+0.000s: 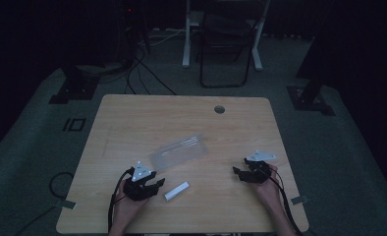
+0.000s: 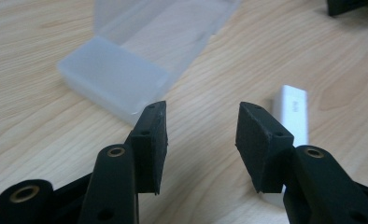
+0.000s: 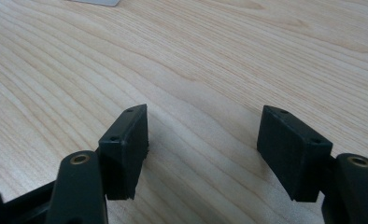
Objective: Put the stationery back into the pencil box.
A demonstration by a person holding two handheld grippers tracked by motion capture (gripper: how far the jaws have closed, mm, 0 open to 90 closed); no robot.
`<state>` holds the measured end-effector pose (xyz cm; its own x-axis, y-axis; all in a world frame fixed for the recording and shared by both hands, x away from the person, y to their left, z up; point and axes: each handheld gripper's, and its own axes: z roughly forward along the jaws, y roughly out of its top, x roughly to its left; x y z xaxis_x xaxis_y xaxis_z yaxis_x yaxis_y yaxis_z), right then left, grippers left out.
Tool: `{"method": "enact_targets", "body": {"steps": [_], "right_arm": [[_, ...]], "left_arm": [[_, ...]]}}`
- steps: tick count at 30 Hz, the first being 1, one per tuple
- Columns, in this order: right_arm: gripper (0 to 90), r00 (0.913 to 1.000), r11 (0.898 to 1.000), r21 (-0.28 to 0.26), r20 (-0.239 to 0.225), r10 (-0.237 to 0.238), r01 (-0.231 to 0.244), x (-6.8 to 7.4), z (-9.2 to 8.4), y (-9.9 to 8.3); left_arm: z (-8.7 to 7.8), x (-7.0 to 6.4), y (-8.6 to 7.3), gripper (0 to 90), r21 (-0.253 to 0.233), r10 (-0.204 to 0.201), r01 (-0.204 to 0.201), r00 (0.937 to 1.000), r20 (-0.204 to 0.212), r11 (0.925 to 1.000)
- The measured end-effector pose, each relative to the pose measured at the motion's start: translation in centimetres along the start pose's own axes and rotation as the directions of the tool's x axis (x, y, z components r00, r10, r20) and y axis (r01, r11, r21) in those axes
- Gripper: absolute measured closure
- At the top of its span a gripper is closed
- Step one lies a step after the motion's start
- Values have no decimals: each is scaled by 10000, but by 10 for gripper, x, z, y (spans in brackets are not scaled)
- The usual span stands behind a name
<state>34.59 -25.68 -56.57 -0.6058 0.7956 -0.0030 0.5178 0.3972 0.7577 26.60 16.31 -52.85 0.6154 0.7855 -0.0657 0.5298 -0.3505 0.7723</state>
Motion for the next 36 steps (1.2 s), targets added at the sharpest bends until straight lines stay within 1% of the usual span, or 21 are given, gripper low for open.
{"method": "enact_targets", "body": {"steps": [6,9,11,15,20,25,31,34,36], "right_arm": [[337,10000,10000,0,0,-1,1,0,0,0],[338,10000,10000,0,-1,-1,1,0,0,0],[338,10000,10000,-1,1,-2,2,0,0,0],[337,10000,10000,0,-1,-2,2,0,0,0],[337,10000,10000,-1,0,-2,2,0,0,0],[337,10000,10000,0,1,-3,3,0,0,0],[337,10000,10000,3,0,-4,4,0,0,0],[338,10000,10000,0,0,-2,2,0,0,0],[338,10000,10000,0,1,-5,5,0,0,0]], "left_arm": [[4,-10,5,547,113,205,-209,9992,342,9997],[7,-15,7,581,183,249,-262,9973,690,9995],[9,-18,9,599,259,384,-406,9959,818,9988],[13,-23,12,610,386,516,-557,9936,1009,9977],[16,-29,16,609,419,674,-723,9918,1083,9965],[22,-35,20,592,553,888,-953,9899,1102,9939],[31,-40,21,581,793,1059,-1164,9863,1262,9900],[33,-42,21,580,842,1085,-1201,9855,1307,9892],[37,-44,22,579,957,1188,-1319,9841,1317,9866]]}}
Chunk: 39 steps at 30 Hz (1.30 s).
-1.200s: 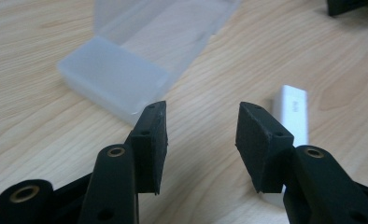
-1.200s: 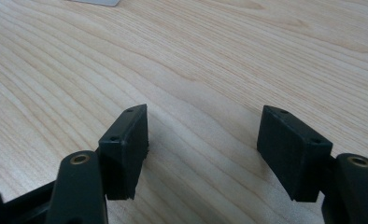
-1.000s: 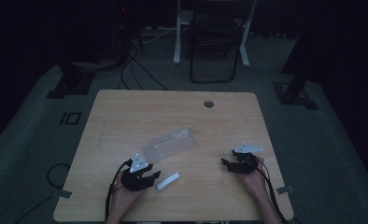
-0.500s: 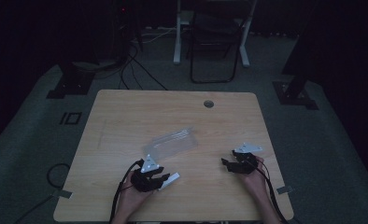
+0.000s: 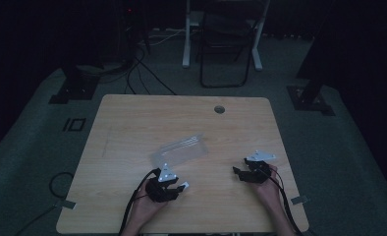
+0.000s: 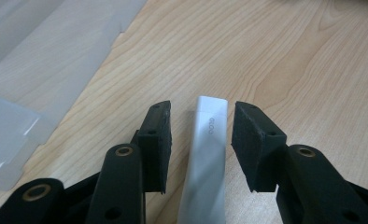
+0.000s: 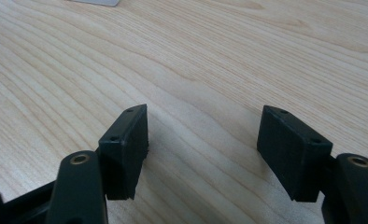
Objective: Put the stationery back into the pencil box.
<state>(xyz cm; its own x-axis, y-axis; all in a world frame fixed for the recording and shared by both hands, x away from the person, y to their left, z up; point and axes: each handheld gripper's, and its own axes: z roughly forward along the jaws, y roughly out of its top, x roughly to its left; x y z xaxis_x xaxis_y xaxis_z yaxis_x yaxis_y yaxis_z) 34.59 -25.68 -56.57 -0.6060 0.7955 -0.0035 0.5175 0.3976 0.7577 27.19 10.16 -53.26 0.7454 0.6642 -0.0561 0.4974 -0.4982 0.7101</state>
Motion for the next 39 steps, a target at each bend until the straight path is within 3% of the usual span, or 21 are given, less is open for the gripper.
{"method": "enact_targets", "body": {"steps": [16,39], "right_arm": [[335,10000,10000,1,-10,-2,2,0,0,0],[332,10000,10000,10,-20,-19,19,0,0,0]], "left_arm": [[14,-5,1,605,542,347,-345,9994,-14,9979],[22,-9,-3,690,762,779,-761,9967,-210,9942]]}}
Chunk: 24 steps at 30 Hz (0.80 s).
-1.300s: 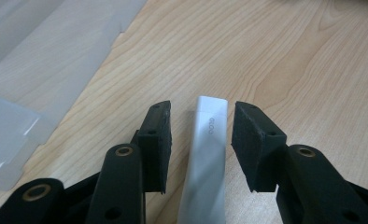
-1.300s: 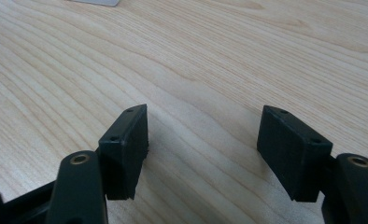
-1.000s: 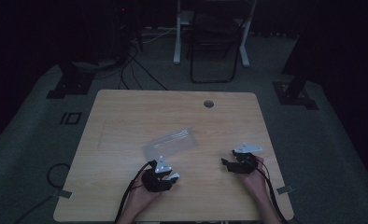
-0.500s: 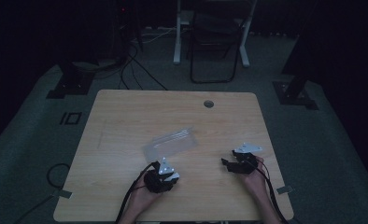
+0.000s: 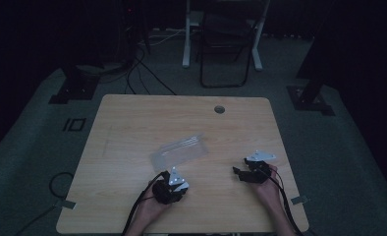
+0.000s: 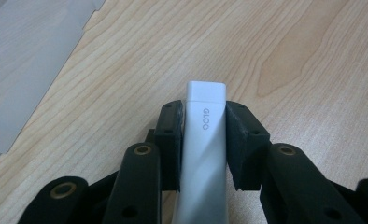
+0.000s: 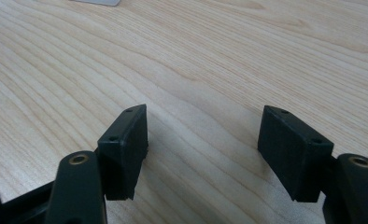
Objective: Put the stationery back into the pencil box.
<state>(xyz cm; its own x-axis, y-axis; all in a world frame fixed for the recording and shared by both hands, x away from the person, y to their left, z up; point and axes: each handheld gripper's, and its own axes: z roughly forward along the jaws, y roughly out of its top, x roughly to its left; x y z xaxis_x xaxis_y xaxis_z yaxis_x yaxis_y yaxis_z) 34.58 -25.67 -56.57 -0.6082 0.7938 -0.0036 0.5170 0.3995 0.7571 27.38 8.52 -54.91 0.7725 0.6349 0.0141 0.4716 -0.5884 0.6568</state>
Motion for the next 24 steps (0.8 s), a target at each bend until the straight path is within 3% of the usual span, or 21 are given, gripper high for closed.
{"method": "enact_targets", "body": {"steps": [7,24], "right_arm": [[333,10000,10000,-1,0,-2,2,0,0,0],[332,10000,10000,-8,-1,-2,2,0,0,0]], "left_arm": [[0,0,-2,708,-197,-26,26,10000,-3,9998],[-2,-2,1,711,-134,114,-114,9999,41,9998]]}}
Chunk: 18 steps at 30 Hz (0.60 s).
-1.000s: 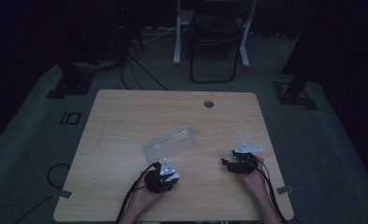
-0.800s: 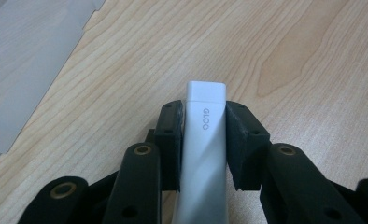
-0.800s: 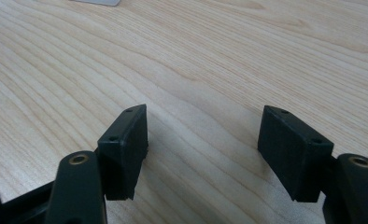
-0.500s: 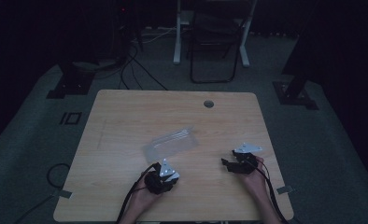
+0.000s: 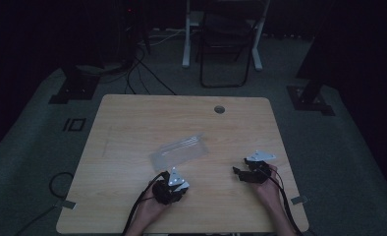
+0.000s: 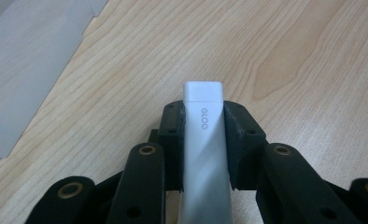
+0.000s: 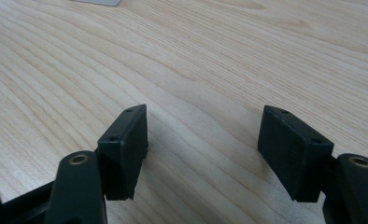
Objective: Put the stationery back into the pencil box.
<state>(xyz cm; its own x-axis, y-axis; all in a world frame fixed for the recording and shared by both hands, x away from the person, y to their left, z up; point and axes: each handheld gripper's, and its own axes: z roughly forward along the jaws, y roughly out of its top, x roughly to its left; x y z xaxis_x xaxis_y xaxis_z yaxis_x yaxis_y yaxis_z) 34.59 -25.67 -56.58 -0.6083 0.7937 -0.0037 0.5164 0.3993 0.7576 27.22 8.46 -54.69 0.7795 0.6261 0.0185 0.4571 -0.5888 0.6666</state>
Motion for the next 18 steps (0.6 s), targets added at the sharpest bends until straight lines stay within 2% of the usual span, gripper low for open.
{"method": "enact_targets", "body": {"steps": [18], "right_arm": [[332,10000,10000,0,0,2,-2,0,0,0]], "left_arm": [[-11,0,6,711,-191,53,-53,10000,-33,9998]]}}
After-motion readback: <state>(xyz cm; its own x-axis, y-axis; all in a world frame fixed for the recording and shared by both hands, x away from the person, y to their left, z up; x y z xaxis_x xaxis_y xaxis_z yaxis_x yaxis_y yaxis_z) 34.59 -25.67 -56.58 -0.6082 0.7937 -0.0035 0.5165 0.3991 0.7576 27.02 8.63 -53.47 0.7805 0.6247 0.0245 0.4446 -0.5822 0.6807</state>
